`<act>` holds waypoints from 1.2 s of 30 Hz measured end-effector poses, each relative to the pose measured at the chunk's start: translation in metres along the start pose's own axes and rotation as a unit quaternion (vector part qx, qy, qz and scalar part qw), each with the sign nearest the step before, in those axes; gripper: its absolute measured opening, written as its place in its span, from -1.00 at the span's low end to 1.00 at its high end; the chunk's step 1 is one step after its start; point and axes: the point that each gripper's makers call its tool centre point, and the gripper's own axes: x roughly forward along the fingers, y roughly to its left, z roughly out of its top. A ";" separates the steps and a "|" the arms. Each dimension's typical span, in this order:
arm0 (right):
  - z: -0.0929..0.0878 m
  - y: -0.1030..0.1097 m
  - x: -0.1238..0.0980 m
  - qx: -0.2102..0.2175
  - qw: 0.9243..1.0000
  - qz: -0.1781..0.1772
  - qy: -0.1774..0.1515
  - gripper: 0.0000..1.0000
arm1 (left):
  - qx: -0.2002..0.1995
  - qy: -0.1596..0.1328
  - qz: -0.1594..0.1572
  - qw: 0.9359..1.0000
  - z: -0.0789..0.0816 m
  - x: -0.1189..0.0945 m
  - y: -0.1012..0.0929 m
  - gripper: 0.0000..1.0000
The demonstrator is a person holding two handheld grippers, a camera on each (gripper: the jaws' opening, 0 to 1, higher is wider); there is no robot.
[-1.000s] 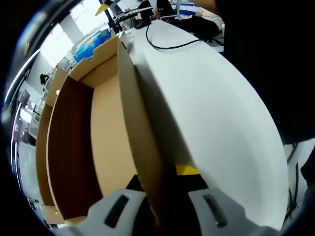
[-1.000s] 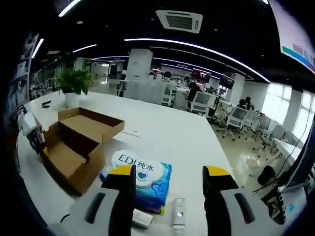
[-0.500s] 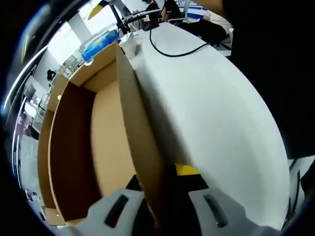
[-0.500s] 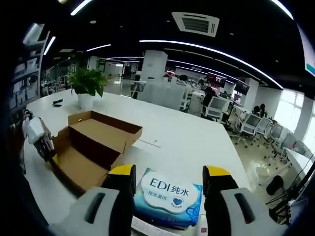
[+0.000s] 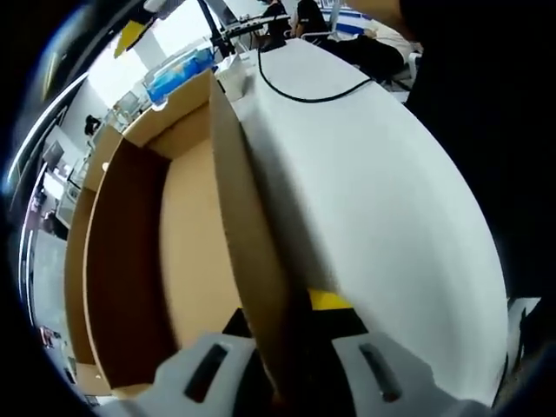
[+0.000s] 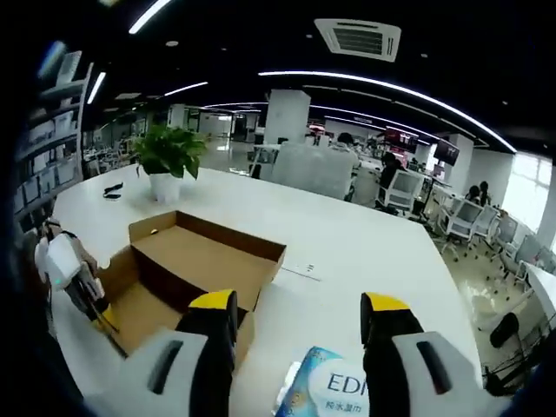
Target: Operate the shoe box by opening the lid, removing the specified soft item, and placing it in the target area until the item is outside and the box remains undamaged.
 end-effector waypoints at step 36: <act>-0.012 0.017 0.178 -0.028 0.985 0.038 0.167 0.12 | 0.018 -0.024 0.004 1.000 0.005 0.001 0.000 -0.84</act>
